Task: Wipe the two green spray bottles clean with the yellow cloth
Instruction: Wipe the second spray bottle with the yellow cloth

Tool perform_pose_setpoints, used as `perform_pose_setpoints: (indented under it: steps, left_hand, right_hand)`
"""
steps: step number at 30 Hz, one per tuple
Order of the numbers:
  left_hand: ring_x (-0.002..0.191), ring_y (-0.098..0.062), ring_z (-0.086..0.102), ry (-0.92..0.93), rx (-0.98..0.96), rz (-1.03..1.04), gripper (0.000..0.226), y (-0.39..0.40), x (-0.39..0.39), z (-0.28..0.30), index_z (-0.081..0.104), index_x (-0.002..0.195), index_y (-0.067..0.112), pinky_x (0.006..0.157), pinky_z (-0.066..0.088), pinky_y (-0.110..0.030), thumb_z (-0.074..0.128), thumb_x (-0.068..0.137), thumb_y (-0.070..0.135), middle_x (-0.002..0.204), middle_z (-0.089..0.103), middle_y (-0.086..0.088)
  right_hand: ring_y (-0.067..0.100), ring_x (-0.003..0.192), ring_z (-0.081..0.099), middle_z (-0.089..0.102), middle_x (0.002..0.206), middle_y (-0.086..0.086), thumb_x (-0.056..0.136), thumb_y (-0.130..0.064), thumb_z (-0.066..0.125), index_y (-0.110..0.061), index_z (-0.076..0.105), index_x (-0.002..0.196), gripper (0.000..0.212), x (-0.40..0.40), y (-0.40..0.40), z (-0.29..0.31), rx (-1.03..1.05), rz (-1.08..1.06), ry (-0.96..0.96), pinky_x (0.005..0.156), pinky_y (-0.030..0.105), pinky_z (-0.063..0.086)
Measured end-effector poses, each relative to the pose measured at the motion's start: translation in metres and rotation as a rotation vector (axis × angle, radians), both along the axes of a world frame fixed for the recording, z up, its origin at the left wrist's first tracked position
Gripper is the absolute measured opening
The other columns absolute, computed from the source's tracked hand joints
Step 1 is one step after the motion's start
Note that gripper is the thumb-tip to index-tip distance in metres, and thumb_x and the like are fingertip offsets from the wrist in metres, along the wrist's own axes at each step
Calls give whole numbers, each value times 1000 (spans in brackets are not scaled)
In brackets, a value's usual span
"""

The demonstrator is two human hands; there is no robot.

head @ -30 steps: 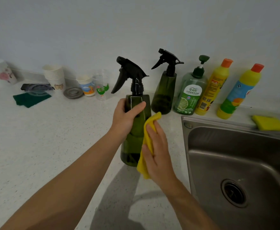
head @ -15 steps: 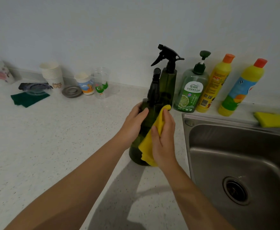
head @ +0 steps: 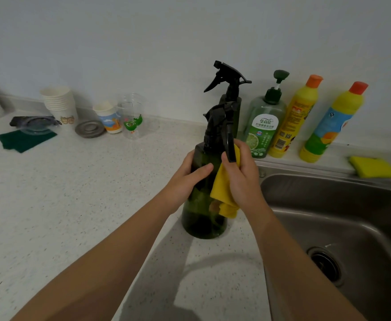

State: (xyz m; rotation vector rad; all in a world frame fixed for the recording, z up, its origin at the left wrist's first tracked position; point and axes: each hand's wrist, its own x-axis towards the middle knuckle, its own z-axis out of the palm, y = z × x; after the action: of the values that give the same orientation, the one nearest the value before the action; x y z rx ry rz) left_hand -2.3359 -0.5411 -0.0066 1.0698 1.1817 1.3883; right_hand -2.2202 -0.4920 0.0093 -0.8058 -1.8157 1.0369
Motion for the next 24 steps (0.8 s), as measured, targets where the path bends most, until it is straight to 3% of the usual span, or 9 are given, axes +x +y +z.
perform_pose_setpoints:
  steps: [3,5,7,10,14,16,19,22,24]
  left_hand:
    - [103,-5,54,-6,2,-14,30,3,1,0,39,111,39,83,50,-20,46,87,23,110,54,13]
    - [99,-3,55,5,6,-9,27,3,1,0,40,108,40,76,51,-14,45,87,22,108,55,13]
    - [97,-1,55,23,7,6,26,2,3,1,40,106,41,71,50,-9,46,88,23,106,55,15]
    - [97,1,55,51,-5,24,29,2,6,3,39,112,38,74,49,-12,48,86,27,107,54,17]
    - [101,-4,53,76,-40,37,43,3,9,6,31,126,30,81,45,-21,47,87,34,108,51,15]
    - [104,-7,50,79,-56,17,49,4,10,7,25,133,29,84,43,-22,42,88,38,112,49,13]
    - [107,-7,46,29,-105,-46,52,5,9,6,19,137,28,92,38,-26,33,90,43,121,44,10]
    - [121,-11,42,-17,-150,-114,54,4,10,3,17,141,26,97,38,-25,27,91,44,133,40,6]
    - [108,-1,48,-13,-153,-148,47,1,11,2,25,137,25,82,45,-11,27,92,40,123,47,14]
  right_hand:
    - [-19,86,46,49,99,-24,91,-19,44,-47,41,94,28,6,7,1,-62,90,-23,69,-5,35]
    - [-14,92,45,50,104,-17,91,-20,44,-46,40,97,27,5,7,-2,-27,66,-44,72,-6,33]
    - [-8,97,44,48,111,-7,88,-23,42,-36,42,106,23,3,5,-6,32,-8,-40,77,-6,30]
    - [5,99,44,44,111,-3,83,-26,38,-18,43,118,36,0,1,-13,109,-107,-41,81,-5,28]
    - [2,110,31,30,120,-5,86,-26,36,-12,36,127,44,-3,-9,-20,185,-180,-79,89,-6,18]
    - [0,116,24,24,127,-4,87,-25,37,-14,29,133,48,-3,-14,-23,201,-188,-93,93,-6,13]
    - [5,121,25,28,137,9,88,-30,37,-31,16,131,48,1,-21,-31,230,-194,-117,101,6,18]
    - [-13,114,24,30,134,0,88,-27,37,-31,15,131,49,7,-26,-37,251,-206,-108,96,-2,15]
    - [-27,107,21,26,122,-19,86,-20,39,-20,21,135,52,11,-24,-36,223,-193,-58,90,-7,15]
